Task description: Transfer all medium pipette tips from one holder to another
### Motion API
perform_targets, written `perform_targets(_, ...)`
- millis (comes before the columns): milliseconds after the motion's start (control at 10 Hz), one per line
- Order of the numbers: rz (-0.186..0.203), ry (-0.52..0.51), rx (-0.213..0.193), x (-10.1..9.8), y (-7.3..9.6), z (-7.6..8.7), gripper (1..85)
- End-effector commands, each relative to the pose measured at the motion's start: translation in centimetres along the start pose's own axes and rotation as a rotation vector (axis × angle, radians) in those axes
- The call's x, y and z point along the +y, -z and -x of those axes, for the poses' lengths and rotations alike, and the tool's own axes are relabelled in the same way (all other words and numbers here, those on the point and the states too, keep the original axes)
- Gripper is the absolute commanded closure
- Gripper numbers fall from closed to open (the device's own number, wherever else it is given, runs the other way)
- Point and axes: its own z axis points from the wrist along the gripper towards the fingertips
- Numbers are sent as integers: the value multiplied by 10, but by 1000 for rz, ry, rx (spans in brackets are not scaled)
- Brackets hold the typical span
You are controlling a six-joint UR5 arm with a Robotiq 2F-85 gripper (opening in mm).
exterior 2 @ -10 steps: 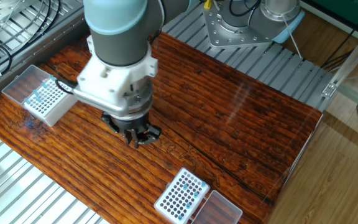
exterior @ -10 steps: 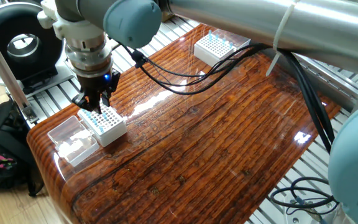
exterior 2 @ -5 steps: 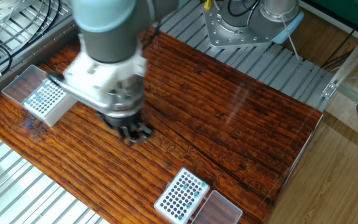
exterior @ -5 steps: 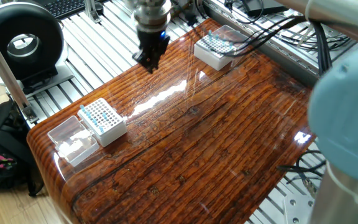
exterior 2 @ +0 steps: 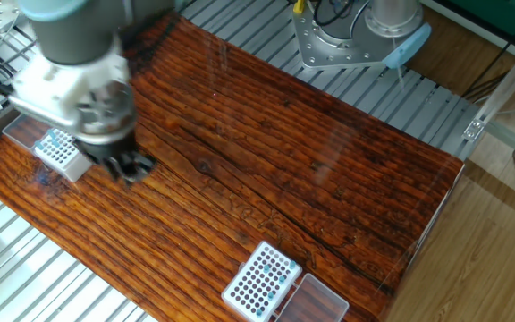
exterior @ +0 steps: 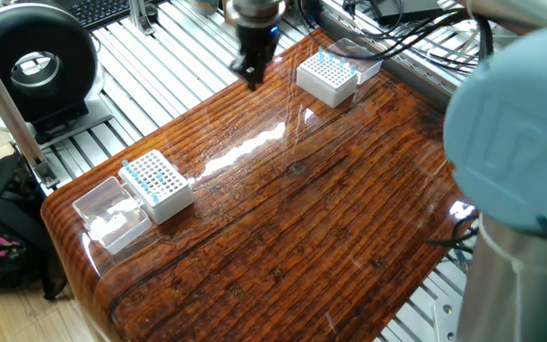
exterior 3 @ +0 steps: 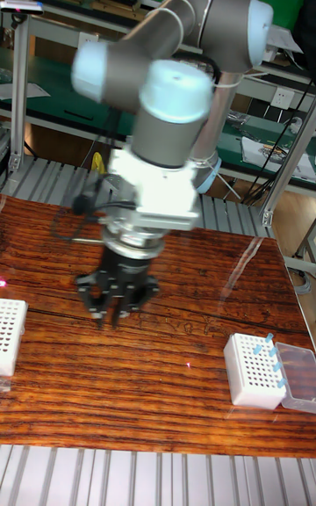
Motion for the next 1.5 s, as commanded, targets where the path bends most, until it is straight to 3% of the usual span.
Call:
perform_targets(0, 18, 56, 0, -34, -3, -13, 537)
perform_targets(200, 99, -23, -9, -13, -2, -10, 497)
perform_targets(400, 123, -180, -26, -7, -2, -3, 503)
perform_targets(500, 120, -233, -22, -8, -2, -3, 507)
perform_targets(700, 94, -221, -13, -14, -2, -7, 450)
perform_targets(900, 38, -155, -24, -49, -5, -6, 413)
perform_targets(1200, 32, -74, -22, -91, -7, -7, 413)
perform_targets(1400, 17, -36, -5, -116, -9, -18, 420)
